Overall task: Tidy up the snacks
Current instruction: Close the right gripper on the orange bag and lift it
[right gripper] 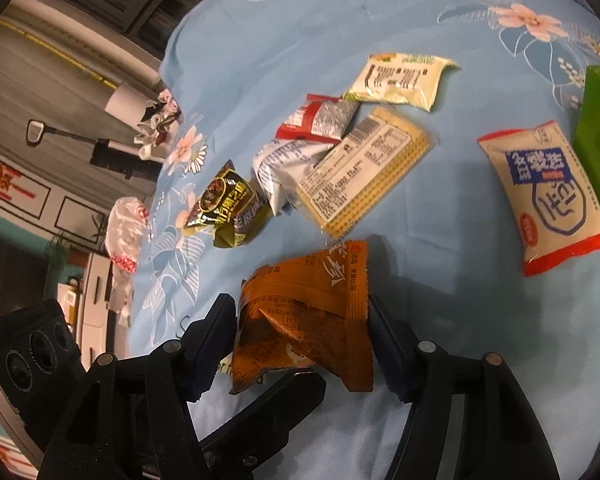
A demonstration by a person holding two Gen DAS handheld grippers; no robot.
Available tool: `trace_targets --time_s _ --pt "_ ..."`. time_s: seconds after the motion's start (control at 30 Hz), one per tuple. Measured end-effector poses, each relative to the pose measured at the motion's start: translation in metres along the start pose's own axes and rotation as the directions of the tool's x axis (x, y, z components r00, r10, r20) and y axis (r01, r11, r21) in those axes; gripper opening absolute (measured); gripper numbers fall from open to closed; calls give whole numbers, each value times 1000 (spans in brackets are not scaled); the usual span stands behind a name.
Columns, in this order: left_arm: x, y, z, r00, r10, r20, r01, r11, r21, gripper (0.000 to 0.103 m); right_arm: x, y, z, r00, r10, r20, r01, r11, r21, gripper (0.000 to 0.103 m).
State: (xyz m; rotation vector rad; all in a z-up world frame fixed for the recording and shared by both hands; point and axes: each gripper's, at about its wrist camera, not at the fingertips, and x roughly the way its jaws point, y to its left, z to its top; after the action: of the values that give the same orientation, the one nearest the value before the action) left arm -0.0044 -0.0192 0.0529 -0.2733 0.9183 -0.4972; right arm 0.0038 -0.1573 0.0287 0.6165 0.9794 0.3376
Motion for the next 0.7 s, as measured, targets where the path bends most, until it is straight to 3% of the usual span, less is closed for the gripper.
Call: trace_targets --time_s 0.27,0.53,0.7 --pt "-8 -5 1 999 -18 51 16 999 30 80 -12 7 -1 998 -2 60 5 999 -51 69" --pt "-4 -2 1 1000 -2 15 1 1000 18 81 -8 6 0 999 -34 38 36 998 -51 69" --pt "2 16 2 999 32 -41 -35 996 -79 84 -7 -1 1 997 -71 28 71 997 -18 69"
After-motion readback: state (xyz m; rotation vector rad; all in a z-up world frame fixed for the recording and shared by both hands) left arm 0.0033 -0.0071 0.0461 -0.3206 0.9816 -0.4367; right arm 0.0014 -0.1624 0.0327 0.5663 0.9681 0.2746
